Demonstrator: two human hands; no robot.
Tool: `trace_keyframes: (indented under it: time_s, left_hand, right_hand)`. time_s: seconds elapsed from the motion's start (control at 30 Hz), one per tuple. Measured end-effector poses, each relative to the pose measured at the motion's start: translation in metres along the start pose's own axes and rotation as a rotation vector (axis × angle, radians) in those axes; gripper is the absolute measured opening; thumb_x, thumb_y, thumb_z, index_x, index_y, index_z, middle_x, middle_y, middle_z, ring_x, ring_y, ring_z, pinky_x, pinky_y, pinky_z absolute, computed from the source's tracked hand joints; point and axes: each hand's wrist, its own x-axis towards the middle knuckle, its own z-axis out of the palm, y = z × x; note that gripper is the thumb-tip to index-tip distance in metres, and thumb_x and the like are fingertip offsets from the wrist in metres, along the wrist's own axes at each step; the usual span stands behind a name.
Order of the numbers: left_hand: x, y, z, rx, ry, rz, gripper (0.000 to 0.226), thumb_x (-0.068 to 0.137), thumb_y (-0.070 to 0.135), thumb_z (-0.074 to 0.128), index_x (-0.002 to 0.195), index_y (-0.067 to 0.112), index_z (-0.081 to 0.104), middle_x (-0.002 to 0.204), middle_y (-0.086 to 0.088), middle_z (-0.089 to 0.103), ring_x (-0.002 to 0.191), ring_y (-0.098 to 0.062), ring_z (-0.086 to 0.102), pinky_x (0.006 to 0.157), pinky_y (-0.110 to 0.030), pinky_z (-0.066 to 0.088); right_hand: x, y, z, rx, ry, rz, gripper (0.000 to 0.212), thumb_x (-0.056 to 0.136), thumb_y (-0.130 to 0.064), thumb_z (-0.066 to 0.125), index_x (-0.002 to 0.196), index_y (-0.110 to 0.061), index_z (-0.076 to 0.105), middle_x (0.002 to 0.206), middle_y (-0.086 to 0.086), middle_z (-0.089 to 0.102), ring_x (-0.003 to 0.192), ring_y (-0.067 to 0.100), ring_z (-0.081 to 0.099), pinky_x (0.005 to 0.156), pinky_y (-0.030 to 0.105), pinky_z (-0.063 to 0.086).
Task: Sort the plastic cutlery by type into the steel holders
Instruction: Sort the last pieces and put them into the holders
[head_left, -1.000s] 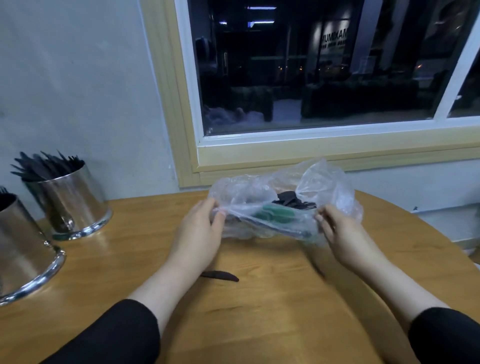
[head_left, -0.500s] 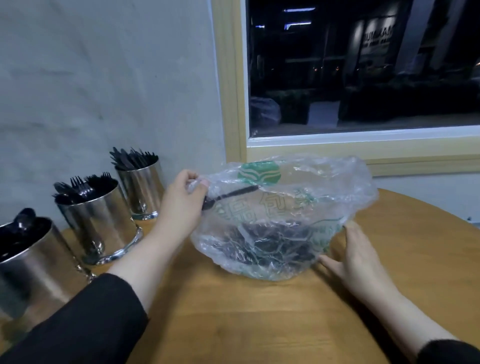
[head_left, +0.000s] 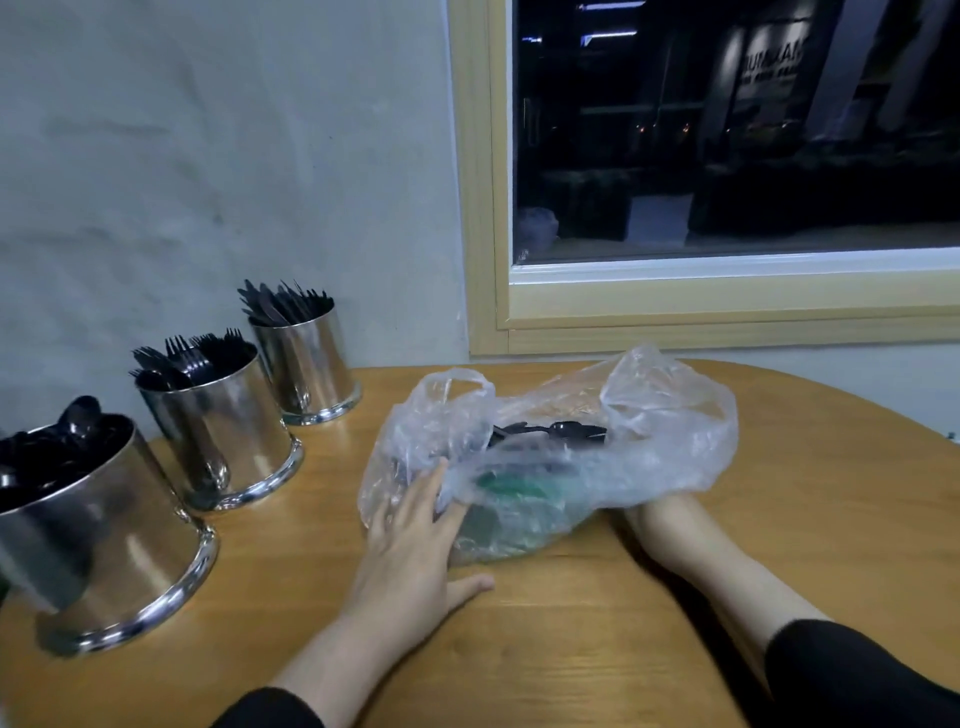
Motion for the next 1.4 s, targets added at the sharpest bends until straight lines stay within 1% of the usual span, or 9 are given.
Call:
trace_keyframes:
  time_s: [0.2, 0.4, 0.53, 0.63, 0.73, 0.9, 1.0, 1.13, 1.4]
  left_hand:
    - [0.039, 0.011, -0.016, -0.014, 0.266, -0.111, 0.1, 0.075, 0.059, 0.081, 0.153, 0.027, 0.027, 0.161, -0.017, 0.03, 0.151, -0.037, 0.029, 0.121, -0.056, 0.023]
    - [0.092, 0.014, -0.09, -0.308, 0.406, -0.164, 0.017, 0.094, 0.012, 0.06, 0.109, 0.017, 0.066, 0.103, -0.003, 0.064, 0.096, -0.029, 0.062, 0.078, -0.038, 0.05]
    - [0.115, 0.005, -0.138, -0.57, 0.173, -0.218, 0.027, 0.098, 0.017, 0.055, 0.072, 0.017, 0.057, 0.066, -0.004, 0.055, 0.059, -0.022, 0.046, 0.045, -0.021, 0.03]
    - [0.12, -0.006, -0.146, -0.659, 0.075, -0.245, 0.024, 0.094, 0.02, 0.059, 0.081, 0.002, 0.066, 0.08, -0.016, 0.065, 0.07, -0.022, 0.052, 0.064, -0.026, 0.038]
    - [0.121, -0.005, -0.135, -0.719, -0.02, -0.275, 0.016, 0.093, 0.019, 0.06, 0.079, 0.011, 0.06, 0.08, -0.008, 0.056, 0.074, -0.021, 0.047, 0.068, -0.031, 0.035]
    - [0.115, -0.005, -0.102, -0.495, 0.294, -0.285, 0.037, 0.094, 0.035, 0.065, 0.126, 0.024, 0.05, 0.12, -0.002, 0.059, 0.106, -0.024, 0.061, 0.083, -0.034, 0.045]
    - [0.086, -0.005, -0.078, -0.265, 0.562, -0.185, 0.067, 0.092, 0.058, 0.062, 0.148, 0.028, 0.04, 0.157, -0.002, 0.036, 0.147, -0.021, 0.032, 0.122, -0.046, 0.021]
    - [0.064, -0.003, -0.035, 0.013, 0.324, -0.076, 0.099, 0.081, 0.086, 0.047, 0.161, 0.037, 0.015, 0.172, -0.003, -0.005, 0.159, -0.023, -0.003, 0.125, -0.053, -0.008]
    - [0.084, 0.007, -0.024, -0.004, 0.315, -0.212, 0.098, 0.084, 0.066, 0.067, 0.161, 0.035, 0.015, 0.17, -0.008, -0.017, 0.158, -0.028, -0.009, 0.122, -0.062, 0.004]
  right_hand:
    - [0.048, -0.055, -0.071, 0.14, 0.049, -0.096, 0.024, 0.104, -0.023, 0.048, 0.089, -0.009, 0.061, 0.087, 0.008, 0.064, 0.085, 0.026, 0.061, 0.071, 0.036, 0.043]
    - [0.077, -0.105, -0.141, 0.257, 0.245, -0.061, 0.036, 0.101, -0.04, 0.053, 0.088, -0.008, 0.059, 0.08, 0.01, 0.062, 0.07, 0.01, 0.053, 0.053, 0.013, 0.034]
    - [0.06, -0.077, -0.136, 0.164, 0.255, -0.161, 0.07, 0.08, -0.066, 0.062, 0.137, -0.026, 0.049, 0.137, -0.007, 0.053, 0.126, 0.007, 0.048, 0.104, 0.023, 0.037]
    - [0.04, -0.039, -0.107, -0.021, -0.035, -0.11, 0.111, 0.068, -0.084, 0.062, 0.157, -0.028, 0.025, 0.163, -0.003, 0.027, 0.148, 0.015, 0.027, 0.119, 0.043, 0.03]
    - [0.03, -0.03, -0.076, -0.163, -0.21, -0.104, 0.099, 0.075, -0.075, 0.064, 0.155, -0.03, 0.028, 0.156, 0.001, 0.039, 0.142, 0.022, 0.039, 0.114, 0.045, 0.036]
    - [0.047, -0.044, -0.06, -0.047, -0.052, -0.051, 0.016, 0.101, -0.025, 0.054, 0.1, -0.015, 0.066, 0.093, 0.008, 0.069, 0.091, 0.032, 0.065, 0.068, 0.035, 0.041]
    - [0.068, -0.052, -0.077, 0.052, -0.007, 0.028, 0.026, 0.104, -0.027, 0.051, 0.099, -0.012, 0.071, 0.082, 0.005, 0.068, 0.077, 0.023, 0.062, 0.062, 0.032, 0.036]
    - [0.088, -0.07, -0.095, 0.149, -0.018, 0.027, 0.028, 0.105, -0.031, 0.048, 0.102, -0.016, 0.071, 0.085, 0.0, 0.068, 0.071, 0.013, 0.056, 0.06, 0.028, 0.035]
    - [0.111, -0.107, -0.116, 0.337, 0.037, 0.057, 0.031, 0.106, -0.036, 0.045, 0.088, -0.018, 0.064, 0.062, 0.001, 0.043, 0.053, 0.016, 0.04, 0.051, 0.03, 0.03]
